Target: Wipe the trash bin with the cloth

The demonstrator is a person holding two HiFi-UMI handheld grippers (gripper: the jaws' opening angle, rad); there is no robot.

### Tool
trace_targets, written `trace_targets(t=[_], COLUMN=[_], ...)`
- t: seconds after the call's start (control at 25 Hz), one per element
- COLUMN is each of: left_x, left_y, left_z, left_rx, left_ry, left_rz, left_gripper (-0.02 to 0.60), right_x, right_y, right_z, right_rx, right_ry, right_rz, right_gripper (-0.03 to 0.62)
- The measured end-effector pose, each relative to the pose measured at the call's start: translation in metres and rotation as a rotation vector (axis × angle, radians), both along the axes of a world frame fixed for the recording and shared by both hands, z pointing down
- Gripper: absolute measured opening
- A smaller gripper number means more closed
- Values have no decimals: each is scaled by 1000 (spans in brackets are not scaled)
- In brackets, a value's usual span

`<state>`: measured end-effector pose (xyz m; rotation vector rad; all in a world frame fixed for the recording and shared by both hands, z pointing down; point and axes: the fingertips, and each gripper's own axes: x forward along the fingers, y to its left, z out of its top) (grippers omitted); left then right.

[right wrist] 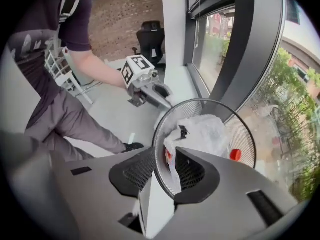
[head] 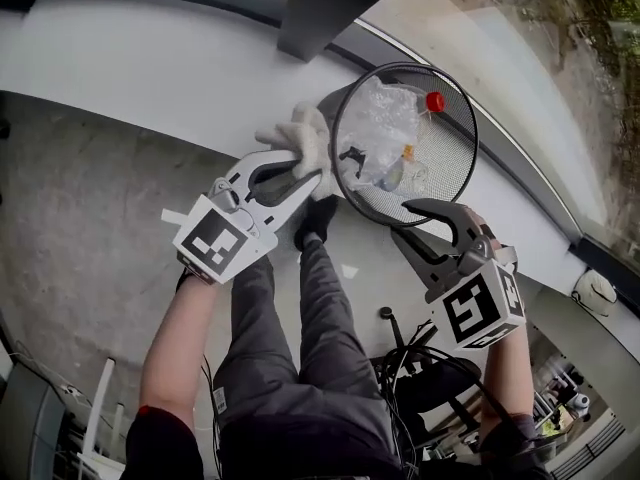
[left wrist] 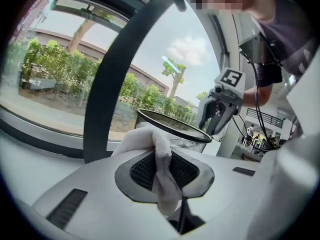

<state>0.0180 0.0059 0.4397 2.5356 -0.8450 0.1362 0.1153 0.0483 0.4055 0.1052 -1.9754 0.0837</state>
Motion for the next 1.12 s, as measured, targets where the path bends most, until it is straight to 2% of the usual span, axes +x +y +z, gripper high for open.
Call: trace_targets(t=[0.08,0.2,0.28,0.36,0.4,0.52,0.6,0.64,0.76,0.92,1.12], left_x=[-15,-21,-15,-9,-7,0,5,7,15,29,51], left_y=[-16,-32,-36,-34,-33,-28,-23,-21,-9,18,38], left_z=[-1,1,1,1,2,5,5,5,5,6,13], left_rx=[-16,15,33,29,24,12,6,9,35,-1,12], left_ry=[-7,-65,-79,-73,-66,-55,-54,-64,-116,-67,-48], left_rz=[-40,-46,-32,-21,-16,1,16,31,102,176,280], left_gripper=[54,54,54,54,54,54,54,54,54,54,54], right_x=[20,22,21,22,24,39,39,35,22,-5,-48], right_y=[-3,-1,5,15,17,10,13,14,18,19,-6], right_z=[5,9,8,7,9,37,49,50,46,46,55], right_rx=[32,27,-20,-99,-103,11,13,-3,-34,-77,-148], right_ry=[68,100,122,132,144,264,287,270,225,177,121], right_rz=[-46,-138,-189,-204,-205,-279,-301,-287,-236,-89,74], right_gripper=[115,126,126,127,126,126,108,53,43,37,38])
